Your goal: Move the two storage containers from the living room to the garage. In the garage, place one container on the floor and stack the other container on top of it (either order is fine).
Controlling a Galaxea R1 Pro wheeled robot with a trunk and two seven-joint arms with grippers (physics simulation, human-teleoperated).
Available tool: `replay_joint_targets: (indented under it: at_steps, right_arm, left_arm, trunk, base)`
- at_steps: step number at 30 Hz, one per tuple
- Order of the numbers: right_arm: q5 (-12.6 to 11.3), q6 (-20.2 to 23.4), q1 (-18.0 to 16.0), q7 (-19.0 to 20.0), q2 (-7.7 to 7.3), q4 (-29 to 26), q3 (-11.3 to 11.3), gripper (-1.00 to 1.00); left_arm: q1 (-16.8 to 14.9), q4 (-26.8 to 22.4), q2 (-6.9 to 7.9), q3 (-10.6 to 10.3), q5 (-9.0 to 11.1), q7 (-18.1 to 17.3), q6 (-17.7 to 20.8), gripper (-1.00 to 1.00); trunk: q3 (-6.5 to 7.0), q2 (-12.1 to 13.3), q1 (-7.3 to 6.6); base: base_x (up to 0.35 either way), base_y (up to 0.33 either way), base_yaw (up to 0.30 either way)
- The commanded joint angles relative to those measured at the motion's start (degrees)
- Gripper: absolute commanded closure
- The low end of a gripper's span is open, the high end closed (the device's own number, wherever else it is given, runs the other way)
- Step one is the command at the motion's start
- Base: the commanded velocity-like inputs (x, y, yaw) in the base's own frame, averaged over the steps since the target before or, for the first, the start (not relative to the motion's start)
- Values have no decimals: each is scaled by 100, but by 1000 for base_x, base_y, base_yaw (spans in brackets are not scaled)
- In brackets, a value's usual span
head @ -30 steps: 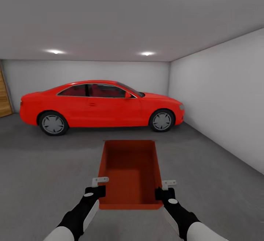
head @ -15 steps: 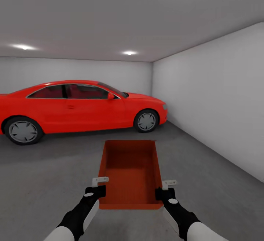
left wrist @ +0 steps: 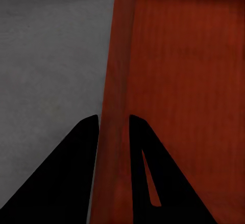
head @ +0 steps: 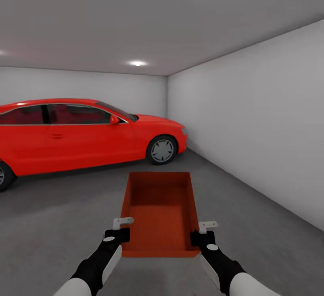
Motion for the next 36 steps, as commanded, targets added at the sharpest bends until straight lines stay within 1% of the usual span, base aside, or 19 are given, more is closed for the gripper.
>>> replay_joint_targets:
  at_steps: [1,36]
  right_arm:
    - [-35,-33,-11,-52,-4,2,-95,100]
    - [-43,-33,-11,-52,-4,2,-95,100]
  left_arm:
    - [-1,-22,205,164,-56,164,48,100]
    - [-1,-22,214,162,-56,164,49,100]
  trunk:
    - [-8,-7,4]
    - [-8,-7,4]
  base:
    - [318,181,-285]
    - [310,191,-285]
